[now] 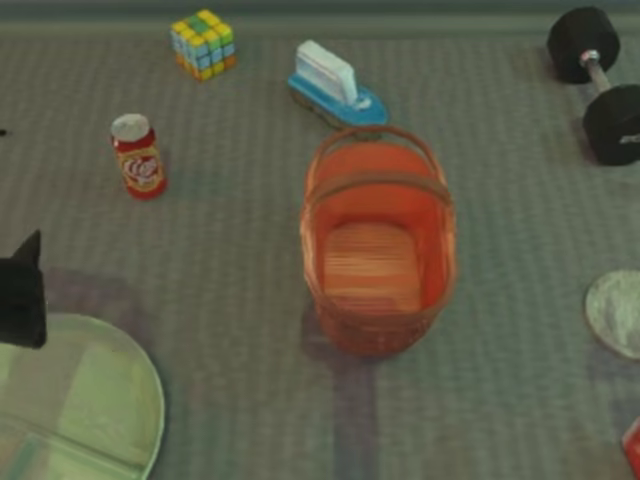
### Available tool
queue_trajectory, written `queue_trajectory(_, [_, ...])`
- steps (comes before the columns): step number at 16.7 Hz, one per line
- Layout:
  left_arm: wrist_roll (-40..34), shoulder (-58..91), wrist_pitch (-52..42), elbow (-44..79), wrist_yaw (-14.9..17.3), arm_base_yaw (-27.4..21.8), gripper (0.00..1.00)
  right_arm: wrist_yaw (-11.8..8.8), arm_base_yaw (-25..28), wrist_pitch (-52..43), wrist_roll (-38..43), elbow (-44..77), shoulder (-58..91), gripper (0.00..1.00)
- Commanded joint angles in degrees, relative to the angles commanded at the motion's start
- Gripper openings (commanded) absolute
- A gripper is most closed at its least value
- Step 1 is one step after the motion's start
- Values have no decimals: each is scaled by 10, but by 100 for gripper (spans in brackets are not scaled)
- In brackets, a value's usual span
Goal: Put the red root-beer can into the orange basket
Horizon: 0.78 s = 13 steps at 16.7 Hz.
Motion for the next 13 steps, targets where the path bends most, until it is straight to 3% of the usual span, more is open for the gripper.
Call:
queue_trajectory(7, [83, 360, -245, 339, 21, -26, 100, 0, 0, 0, 0, 0, 0, 100])
queue_trajectory(13, [157, 701, -469, 674, 17, -41, 100, 0, 0, 0, 0, 0, 0, 100])
